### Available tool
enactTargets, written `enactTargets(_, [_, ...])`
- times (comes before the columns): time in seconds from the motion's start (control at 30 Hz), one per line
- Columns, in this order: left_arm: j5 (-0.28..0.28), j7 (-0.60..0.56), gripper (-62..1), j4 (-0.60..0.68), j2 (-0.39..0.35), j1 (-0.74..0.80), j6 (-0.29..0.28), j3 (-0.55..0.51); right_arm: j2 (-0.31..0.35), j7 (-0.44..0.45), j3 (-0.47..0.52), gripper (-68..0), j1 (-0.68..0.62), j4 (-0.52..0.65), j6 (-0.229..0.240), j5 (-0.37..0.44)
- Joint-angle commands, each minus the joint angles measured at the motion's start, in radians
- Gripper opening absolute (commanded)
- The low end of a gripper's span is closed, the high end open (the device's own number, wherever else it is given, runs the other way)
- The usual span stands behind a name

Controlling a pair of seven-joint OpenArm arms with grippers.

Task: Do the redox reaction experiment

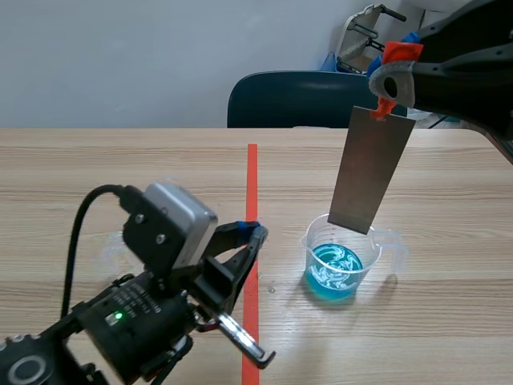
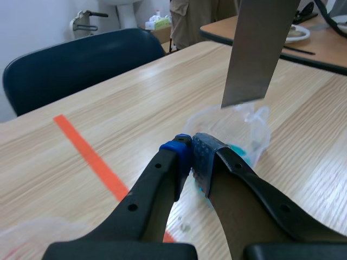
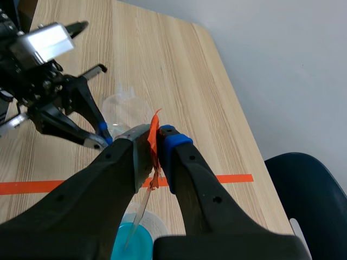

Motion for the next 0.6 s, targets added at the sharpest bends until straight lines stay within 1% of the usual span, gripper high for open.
enactTargets(0.0, [0.011,-0.026,-57.7,0.070,-0.029,0.045,0.005,-0.014,0.006,0.011,0.015,-66.9,0.011,0.005,0.006,0.015])
enactTargets(0.07, [0.012,-0.029,-56.7,0.112,-0.070,0.101,0.005,-0.043,0.006,0.011,0.015,-66.9,0.011,0.005,0.006,0.015])
enactTargets(0.2, [0.012,-0.029,-49.0,0.205,-0.148,0.230,0.005,-0.124,0.006,0.011,0.015,-66.9,0.011,0.005,0.006,0.015])
enactTargets(0.3, [0.012,-0.052,-41.6,0.276,-0.200,0.340,0.005,-0.200,0.006,0.011,0.015,-66.9,0.011,0.005,0.006,0.015])
enactTargets(0.37, [0.016,-0.103,-35.8,0.314,-0.230,0.418,0.006,-0.254,0.006,0.011,0.015,-66.9,0.011,0.005,0.006,0.015])
enactTargets(0.43, [0.019,-0.179,-31.7,0.337,-0.257,0.501,0.016,-0.312,0.006,0.011,0.015,-66.9,0.011,0.005,0.006,0.015])
enactTargets(0.47, [0.019,-0.227,-30.6,0.344,-0.266,0.544,0.024,-0.341,0.006,0.011,0.015,-66.9,0.011,0.005,0.006,0.015])
enactTargets(0.57, [0.022,-0.354,-30.4,0.352,-0.276,0.661,0.055,-0.416,0.006,0.011,0.015,-66.9,0.011,0.005,0.006,0.015])
